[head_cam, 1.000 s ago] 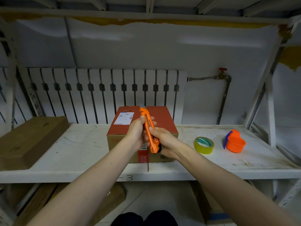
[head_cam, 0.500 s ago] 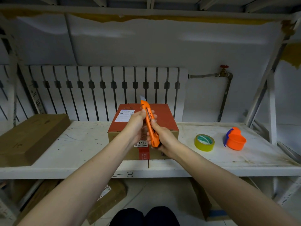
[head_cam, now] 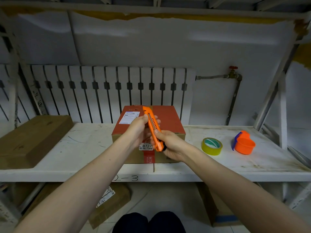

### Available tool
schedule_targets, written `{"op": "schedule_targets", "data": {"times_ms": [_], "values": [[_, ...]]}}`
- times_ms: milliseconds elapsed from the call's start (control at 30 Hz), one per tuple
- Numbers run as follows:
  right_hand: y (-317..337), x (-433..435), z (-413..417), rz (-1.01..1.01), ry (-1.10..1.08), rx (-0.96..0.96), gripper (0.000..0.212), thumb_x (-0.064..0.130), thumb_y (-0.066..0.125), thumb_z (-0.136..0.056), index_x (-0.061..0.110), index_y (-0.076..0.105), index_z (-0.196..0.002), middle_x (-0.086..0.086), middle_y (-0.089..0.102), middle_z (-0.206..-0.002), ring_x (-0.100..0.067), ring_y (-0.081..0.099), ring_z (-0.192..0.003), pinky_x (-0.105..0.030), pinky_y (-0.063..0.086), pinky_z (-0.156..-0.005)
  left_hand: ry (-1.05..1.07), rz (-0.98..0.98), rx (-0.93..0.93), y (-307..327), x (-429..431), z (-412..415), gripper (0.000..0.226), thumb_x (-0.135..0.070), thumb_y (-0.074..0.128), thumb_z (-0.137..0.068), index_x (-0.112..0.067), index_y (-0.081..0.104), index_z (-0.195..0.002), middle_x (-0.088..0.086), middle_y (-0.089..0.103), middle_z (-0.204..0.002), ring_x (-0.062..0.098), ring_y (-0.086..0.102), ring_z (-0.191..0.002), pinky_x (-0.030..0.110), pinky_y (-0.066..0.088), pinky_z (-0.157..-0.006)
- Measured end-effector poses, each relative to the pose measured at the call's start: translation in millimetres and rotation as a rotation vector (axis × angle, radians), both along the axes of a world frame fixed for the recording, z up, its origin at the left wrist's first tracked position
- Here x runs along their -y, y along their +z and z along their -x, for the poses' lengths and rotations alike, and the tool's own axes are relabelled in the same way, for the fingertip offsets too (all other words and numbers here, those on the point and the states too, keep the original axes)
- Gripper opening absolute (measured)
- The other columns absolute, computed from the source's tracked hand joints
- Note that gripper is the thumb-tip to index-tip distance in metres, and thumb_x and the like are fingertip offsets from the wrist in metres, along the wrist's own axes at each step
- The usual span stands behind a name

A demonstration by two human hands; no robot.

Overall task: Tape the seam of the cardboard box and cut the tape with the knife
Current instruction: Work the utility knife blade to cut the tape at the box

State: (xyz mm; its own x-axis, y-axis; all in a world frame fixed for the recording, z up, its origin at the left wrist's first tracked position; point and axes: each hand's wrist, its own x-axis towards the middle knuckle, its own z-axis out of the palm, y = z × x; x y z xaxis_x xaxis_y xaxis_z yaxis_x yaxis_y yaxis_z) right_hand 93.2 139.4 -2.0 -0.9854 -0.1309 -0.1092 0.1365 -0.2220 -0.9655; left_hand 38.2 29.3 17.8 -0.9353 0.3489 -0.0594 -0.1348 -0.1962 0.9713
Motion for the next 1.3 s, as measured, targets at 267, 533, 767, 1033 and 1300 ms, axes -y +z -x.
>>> {"op": "schedule_targets", "data": {"times_ms": [267,533,767,1033,1300], "values": [[-2,-2,-4,-0.048,0.004,0.015,0.029,0.027,0.039,-0.1,0.005,0.055,-0.092,-0.007,0.056,-0.075,-0.013,0.055,-0.065,-0.021,0.05,-0.061,-0.026,0.017,0.006,0,4,5,0.038,-0.028,0.028,-0.102,-0.014,0.063,-0.102,0.003,0.07,-0.099,0.015,0.064,-0.088,0.034,0.046,-0.089],[-11,-15,-9,-0.238,-0.013,-0.002,0.027,0.034,0.042,-0.098,0.013,0.058,-0.096,-0.007,0.066,-0.077,-0.014,0.065,-0.069,-0.022,0.056,-0.058,-0.024,0.065,-0.036,-3,2,5,0.036,-0.027,0.028,-0.102,-0.016,0.062,-0.1,0.0,0.069,-0.098,0.013,0.062,-0.085,0.027,0.044,-0.073],[-18,-24,-8,-0.203,-0.01,-0.026,0.022,0.024,0.038,-0.101,0.011,0.053,-0.093,-0.008,0.059,-0.074,-0.015,0.059,-0.064,-0.02,0.051,-0.055,-0.016,0.128,-0.067,-8,-6,6,0.034,-0.024,0.029,-0.102,-0.017,0.062,-0.096,0.0,0.07,-0.096,0.013,0.06,-0.082,0.028,0.039,-0.07],[-37,-49,-9,-0.482,-0.254,-0.266,0.041,0.027,0.066,-0.085,0.012,0.047,-0.118,-0.002,0.065,-0.098,-0.011,0.064,-0.083,-0.021,0.054,-0.07,0.022,0.039,0.022,-7,-24,15,0.033,-0.028,0.029,-0.102,-0.019,0.061,-0.097,-0.002,0.069,-0.099,0.013,0.058,-0.083,0.027,0.041,-0.069],[-44,-96,-16,-0.59,-0.534,-0.398,0.031,0.014,0.081,-0.07,0.011,0.066,-0.098,0.01,0.069,-0.081,0.005,0.067,-0.07,-0.011,0.053,-0.062,0.126,0.4,-0.32,-19,-54,28,0.023,-0.02,0.048,-0.096,-0.022,0.055,-0.118,0.001,0.06,-0.113,0.02,0.058,-0.108,0.037,0.048,-0.093]]}}
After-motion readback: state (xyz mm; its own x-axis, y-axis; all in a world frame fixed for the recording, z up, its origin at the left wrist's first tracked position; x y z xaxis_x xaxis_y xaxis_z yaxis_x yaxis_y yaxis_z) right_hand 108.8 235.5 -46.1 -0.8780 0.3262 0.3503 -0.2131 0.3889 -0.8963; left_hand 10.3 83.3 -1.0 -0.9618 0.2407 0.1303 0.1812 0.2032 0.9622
